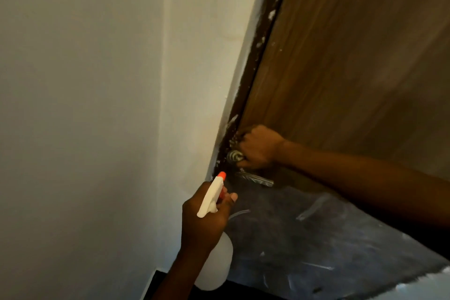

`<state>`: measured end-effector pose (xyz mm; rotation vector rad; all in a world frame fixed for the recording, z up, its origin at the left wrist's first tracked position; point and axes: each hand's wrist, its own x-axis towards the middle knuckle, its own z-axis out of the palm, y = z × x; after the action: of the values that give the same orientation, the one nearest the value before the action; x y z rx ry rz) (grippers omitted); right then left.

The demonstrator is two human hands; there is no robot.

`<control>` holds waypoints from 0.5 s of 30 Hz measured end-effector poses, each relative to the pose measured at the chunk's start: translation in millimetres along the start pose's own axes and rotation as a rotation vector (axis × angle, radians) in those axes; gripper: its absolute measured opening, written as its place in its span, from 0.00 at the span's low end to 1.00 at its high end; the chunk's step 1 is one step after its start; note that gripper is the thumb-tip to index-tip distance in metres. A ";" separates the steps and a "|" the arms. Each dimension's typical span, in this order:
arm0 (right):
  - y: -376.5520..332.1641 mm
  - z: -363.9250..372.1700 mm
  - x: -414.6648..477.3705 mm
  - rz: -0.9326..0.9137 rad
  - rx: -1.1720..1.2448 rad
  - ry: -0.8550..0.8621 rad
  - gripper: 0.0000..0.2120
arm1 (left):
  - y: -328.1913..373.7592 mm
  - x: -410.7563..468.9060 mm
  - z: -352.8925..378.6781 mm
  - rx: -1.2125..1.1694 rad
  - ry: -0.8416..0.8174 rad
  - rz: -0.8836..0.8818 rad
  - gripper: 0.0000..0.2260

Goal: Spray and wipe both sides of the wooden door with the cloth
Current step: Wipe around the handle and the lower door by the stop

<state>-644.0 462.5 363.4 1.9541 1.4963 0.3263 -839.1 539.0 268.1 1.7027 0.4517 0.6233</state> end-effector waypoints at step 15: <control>1.3 92.7 -49.5 0.038 -0.019 0.184 0.32 | 37.9 -10.9 42.6 0.082 -0.027 -0.226 0.23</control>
<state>-607.4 384.8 302.8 1.9833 1.5654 0.5479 -822.3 491.5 296.9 1.7048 0.6477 0.4221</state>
